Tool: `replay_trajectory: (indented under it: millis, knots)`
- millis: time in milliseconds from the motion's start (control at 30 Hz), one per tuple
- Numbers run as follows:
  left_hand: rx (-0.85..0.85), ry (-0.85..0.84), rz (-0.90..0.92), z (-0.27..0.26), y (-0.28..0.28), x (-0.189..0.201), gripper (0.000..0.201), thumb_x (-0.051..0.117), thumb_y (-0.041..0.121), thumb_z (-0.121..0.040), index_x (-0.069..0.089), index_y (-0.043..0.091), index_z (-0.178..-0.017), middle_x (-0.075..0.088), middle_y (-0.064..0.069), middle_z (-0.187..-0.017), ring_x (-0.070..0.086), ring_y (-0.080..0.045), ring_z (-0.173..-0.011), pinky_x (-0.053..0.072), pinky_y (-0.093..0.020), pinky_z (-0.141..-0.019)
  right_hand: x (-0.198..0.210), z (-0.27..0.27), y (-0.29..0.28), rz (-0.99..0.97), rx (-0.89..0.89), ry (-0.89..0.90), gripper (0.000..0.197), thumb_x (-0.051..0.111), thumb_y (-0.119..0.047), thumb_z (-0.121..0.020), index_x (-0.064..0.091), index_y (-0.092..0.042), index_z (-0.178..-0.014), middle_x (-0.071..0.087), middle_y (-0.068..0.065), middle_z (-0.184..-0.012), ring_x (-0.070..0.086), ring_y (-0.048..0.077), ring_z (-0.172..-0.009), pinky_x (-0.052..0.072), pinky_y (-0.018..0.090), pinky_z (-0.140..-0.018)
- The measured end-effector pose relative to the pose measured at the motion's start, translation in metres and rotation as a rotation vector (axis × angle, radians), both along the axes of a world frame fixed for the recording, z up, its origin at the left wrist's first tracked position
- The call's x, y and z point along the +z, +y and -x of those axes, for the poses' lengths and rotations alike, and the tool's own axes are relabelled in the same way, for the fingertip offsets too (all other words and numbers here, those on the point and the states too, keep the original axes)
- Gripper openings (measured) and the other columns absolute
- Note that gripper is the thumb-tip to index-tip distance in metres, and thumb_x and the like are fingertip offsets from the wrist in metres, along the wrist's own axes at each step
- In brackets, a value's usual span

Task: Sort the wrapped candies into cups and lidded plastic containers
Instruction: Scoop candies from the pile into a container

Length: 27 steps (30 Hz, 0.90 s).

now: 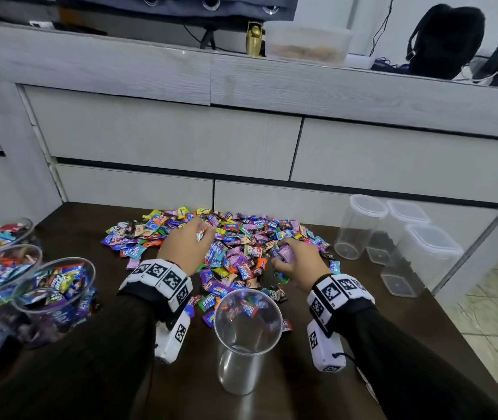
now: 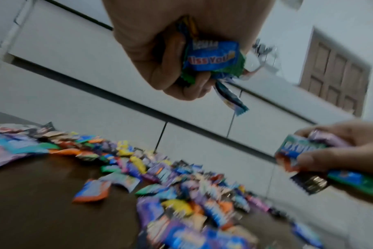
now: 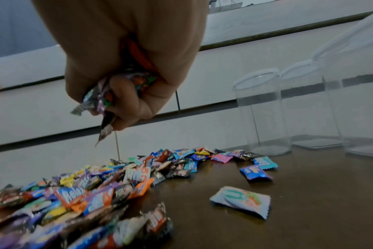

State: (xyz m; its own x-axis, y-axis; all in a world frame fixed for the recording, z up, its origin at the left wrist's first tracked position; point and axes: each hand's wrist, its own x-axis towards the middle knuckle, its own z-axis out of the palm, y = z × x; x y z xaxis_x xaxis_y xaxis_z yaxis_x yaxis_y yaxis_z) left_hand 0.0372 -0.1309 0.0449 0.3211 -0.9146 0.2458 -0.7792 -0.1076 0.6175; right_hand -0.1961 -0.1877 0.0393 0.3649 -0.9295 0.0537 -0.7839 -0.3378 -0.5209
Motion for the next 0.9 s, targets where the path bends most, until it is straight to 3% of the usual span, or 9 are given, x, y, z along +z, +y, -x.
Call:
replay_trajectory:
  millis: [133, 200, 267, 333, 400, 533, 600, 667, 900]
  knots:
    - [-0.101, 0.049, 0.202, 0.017, 0.018, 0.035, 0.026, 0.049, 0.043, -0.098, 0.057, 0.018, -0.098, 0.059, 0.001, -0.067, 0.047, -0.016, -0.046, 0.038, -0.031, -0.053, 0.020, 0.005, 0.009, 0.088, -0.025, -0.046, 0.042, 0.064, -0.030, -0.088, 0.053, -0.008, -0.123, 0.056, 0.000, -0.067, 0.049, 0.005, -0.043, 0.042, 0.020, -0.052]
    - [-0.158, 0.045, 0.235, 0.029, 0.031, 0.046, 0.024, 0.049, 0.045, -0.096, 0.057, 0.023, -0.094, 0.057, 0.002, -0.059, 0.045, -0.014, -0.042, 0.036, -0.030, -0.048, 0.028, 0.007, 0.015, 0.100, -0.031, -0.119, 0.040, 0.065, -0.029, -0.088, 0.054, -0.010, -0.121, 0.060, 0.003, -0.073, 0.051, 0.004, -0.035, 0.046, 0.019, -0.044]
    - [-0.208, -0.002, 0.241, 0.041, 0.045, 0.051, 0.023, 0.048, 0.047, -0.095, 0.056, 0.025, -0.093, 0.053, 0.000, -0.055, 0.041, -0.012, -0.040, 0.030, -0.030, -0.045, 0.035, 0.009, 0.024, 0.093, -0.031, -0.219, 0.038, 0.066, -0.028, -0.087, 0.055, -0.011, -0.119, 0.063, 0.007, -0.081, 0.058, 0.009, -0.039, 0.050, 0.024, -0.039]
    - [-0.256, -0.062, 0.227, 0.052, 0.058, 0.051, 0.022, 0.049, 0.046, -0.096, 0.055, 0.025, -0.093, 0.049, 0.000, -0.053, 0.039, -0.012, -0.043, 0.028, -0.032, -0.047, 0.042, 0.010, 0.033, 0.089, -0.029, -0.281, 0.035, 0.067, -0.027, -0.086, 0.057, -0.012, -0.117, 0.066, 0.009, -0.079, 0.066, 0.023, -0.051, 0.054, 0.034, -0.044]
    - [-0.280, -0.178, 0.193, 0.060, 0.069, 0.047, 0.021, 0.048, 0.046, -0.096, 0.052, 0.026, -0.096, 0.043, 0.004, -0.053, 0.038, -0.011, -0.046, 0.026, -0.032, -0.048, 0.047, 0.010, 0.042, 0.098, -0.025, -0.303, 0.033, 0.067, -0.028, -0.086, 0.057, -0.014, -0.114, 0.067, 0.010, -0.073, 0.067, 0.027, -0.054, 0.055, 0.034, -0.046]
    - [-0.320, -0.444, 0.136, 0.073, 0.083, 0.039, 0.025, 0.041, 0.050, -0.098, 0.049, 0.028, -0.107, 0.045, 0.008, -0.061, 0.050, -0.019, -0.061, 0.032, -0.032, -0.055, 0.056, 0.008, 0.061, 0.137, 0.008, -0.327, 0.028, 0.067, -0.028, -0.087, 0.056, -0.016, -0.109, 0.066, 0.011, -0.069, 0.064, 0.025, -0.047, 0.049, 0.024, -0.040]
    - [-0.357, -0.530, 0.111, 0.078, 0.086, 0.036, 0.028, 0.038, 0.050, -0.098, 0.046, 0.028, -0.113, 0.060, 0.003, -0.079, 0.061, -0.024, -0.079, 0.034, -0.032, -0.058, 0.057, 0.006, 0.069, 0.149, 0.022, -0.351, 0.028, 0.068, -0.027, -0.086, 0.056, -0.014, -0.109, 0.067, 0.013, -0.072, 0.064, 0.027, -0.048, 0.050, 0.029, -0.040]
    - [-0.407, -0.612, 0.085, 0.084, 0.089, 0.032, 0.030, 0.036, 0.049, -0.099, 0.045, 0.027, -0.118, 0.066, -0.002, -0.095, 0.063, -0.028, -0.090, 0.033, -0.033, -0.060, 0.058, 0.003, 0.075, 0.155, 0.016, -0.365, 0.030, 0.069, -0.027, -0.085, 0.057, -0.013, -0.109, 0.066, 0.014, -0.078, 0.064, 0.029, -0.051, 0.051, 0.034, -0.042]
    - [-0.472, -0.727, 0.009, 0.094, 0.090, 0.027, 0.035, 0.034, 0.045, -0.100, 0.044, 0.019, -0.121, 0.067, -0.008, -0.093, 0.063, -0.033, -0.086, 0.032, -0.034, -0.060, 0.055, 0.002, 0.081, 0.165, 0.005, -0.322, 0.037, 0.068, -0.032, -0.086, 0.057, -0.015, -0.117, 0.060, 0.000, -0.099, 0.065, 0.023, -0.074, 0.055, 0.031, -0.059]
